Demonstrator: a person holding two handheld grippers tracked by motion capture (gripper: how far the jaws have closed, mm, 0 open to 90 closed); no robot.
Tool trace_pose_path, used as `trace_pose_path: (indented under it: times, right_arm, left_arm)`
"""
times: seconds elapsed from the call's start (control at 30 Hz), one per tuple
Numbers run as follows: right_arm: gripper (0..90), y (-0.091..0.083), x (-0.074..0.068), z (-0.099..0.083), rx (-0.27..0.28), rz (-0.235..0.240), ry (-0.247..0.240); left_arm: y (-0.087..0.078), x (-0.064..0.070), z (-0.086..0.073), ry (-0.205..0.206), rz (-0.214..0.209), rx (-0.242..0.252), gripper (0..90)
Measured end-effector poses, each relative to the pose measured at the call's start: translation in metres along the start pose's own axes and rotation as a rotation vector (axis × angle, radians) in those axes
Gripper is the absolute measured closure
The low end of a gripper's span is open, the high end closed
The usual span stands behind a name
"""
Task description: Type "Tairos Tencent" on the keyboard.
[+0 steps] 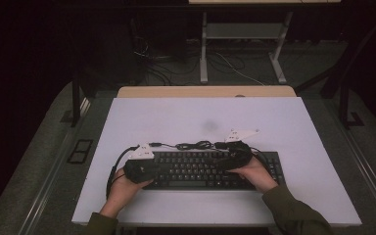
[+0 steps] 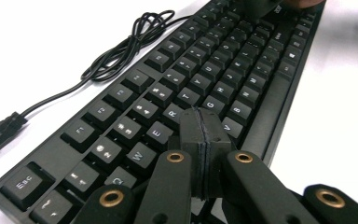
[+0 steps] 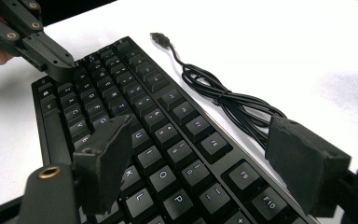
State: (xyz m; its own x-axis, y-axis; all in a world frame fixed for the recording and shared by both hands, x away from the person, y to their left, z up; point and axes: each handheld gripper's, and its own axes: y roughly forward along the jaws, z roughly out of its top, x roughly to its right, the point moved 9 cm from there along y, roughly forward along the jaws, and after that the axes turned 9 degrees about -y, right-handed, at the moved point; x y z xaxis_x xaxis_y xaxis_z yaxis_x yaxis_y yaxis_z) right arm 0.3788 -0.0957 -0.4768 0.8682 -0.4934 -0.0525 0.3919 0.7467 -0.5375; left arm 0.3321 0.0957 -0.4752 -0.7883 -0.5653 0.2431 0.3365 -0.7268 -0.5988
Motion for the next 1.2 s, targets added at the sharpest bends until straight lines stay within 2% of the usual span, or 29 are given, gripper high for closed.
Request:
trace_pose_path:
  times: [0.4, 0.53, 0.87, 1.2]
  right_arm:
    - [21.7, -0.001, 0.001, 0.001, 0.003, -0.004, 0.003]
    - [21.7, -0.002, 0.001, 0.001, 0.006, -0.006, 0.002]
    - [21.6, -0.002, 0.0, -0.001, 0.003, -0.009, 0.007]
    - [21.7, -0.002, 0.0, 0.0, 0.004, -0.003, 0.003]
  left_arm:
    - [0.003, 0.014, 0.0, 0.01, -0.038, -0.008, 89.1]
    - [0.005, 0.02, 0.001, 0.026, -0.053, -0.015, 89.2]
    - [0.019, 0.032, -0.004, 0.053, -0.1, -0.057, 89.2]
    - [0.025, 0.032, -0.009, 0.057, -0.11, -0.09, 89.1]
